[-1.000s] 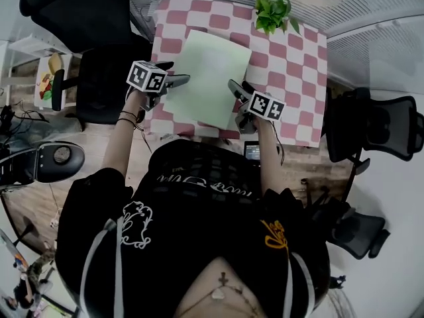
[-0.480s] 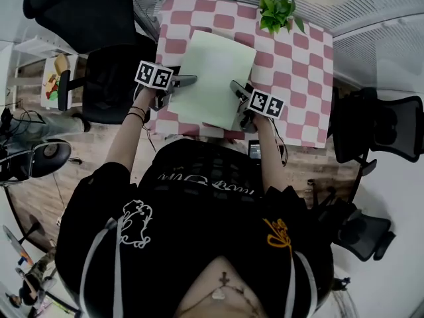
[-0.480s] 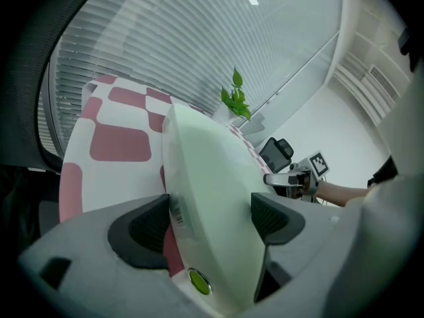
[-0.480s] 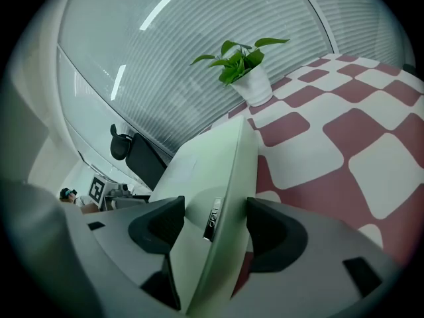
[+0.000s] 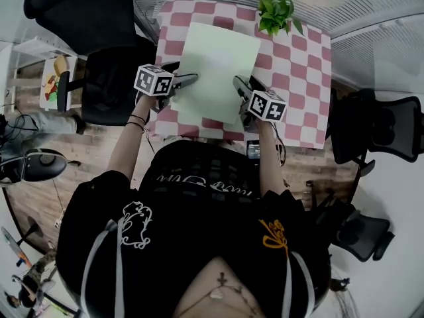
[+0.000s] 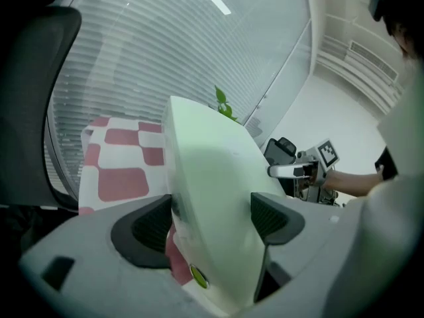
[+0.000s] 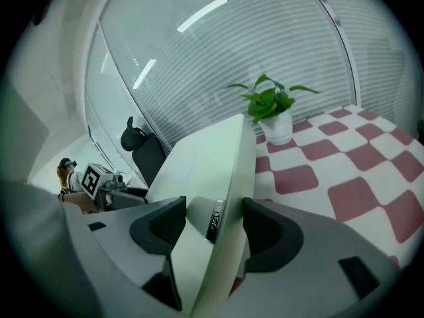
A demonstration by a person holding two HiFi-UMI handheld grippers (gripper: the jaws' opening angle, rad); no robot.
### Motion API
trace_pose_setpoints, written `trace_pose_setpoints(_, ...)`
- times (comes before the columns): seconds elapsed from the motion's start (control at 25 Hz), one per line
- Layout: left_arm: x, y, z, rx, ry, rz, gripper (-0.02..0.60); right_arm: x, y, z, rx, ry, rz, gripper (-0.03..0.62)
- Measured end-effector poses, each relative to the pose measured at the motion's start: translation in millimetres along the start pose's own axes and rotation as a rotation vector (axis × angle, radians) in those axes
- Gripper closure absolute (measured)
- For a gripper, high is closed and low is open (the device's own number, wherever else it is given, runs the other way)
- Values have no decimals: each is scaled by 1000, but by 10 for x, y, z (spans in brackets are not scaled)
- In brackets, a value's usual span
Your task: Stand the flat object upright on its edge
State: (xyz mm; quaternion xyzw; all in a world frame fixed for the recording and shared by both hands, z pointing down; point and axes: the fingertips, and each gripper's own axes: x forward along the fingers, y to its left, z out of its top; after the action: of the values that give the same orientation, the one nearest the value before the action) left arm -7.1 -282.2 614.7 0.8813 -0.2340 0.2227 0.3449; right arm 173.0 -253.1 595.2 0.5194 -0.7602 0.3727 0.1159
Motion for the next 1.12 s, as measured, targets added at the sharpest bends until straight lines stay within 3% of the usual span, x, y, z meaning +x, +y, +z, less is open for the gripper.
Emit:
trace_pose_setpoints(0.2, -102, -131, 339, 152, -60, 60, 199, -165, 136, 392, -173, -97, -24, 330)
trace_pose_setpoints(0.4, -241, -237, 700, 330, -141, 166, 204, -322, 310, 782, -414, -230, -59, 330)
trace_pose_setpoints(0.56, -345, -335, 935, 357, -225, 207, 250, -402, 306, 905, -563, -251, -145, 339)
trace_pose_setpoints(0.68, -385, -406, 1046, 377, -252, 213, 252, -411, 254, 954, -592, -246, -185, 353)
trace_pose_setpoints(0.84, -342, -401, 1022, 477, -182, 260, 252, -393, 207, 970, -602, -225, -216, 358)
trace_pose_setpoints(1.0, -378, -404, 1120, 409, -247, 246, 252, -388, 235, 1018, -568, -244, -197, 359)
trace_pose_setpoints(1.12, -331, -319, 1056, 417, -201, 266, 252, -346, 235, 1001, -545, -239, -182, 361)
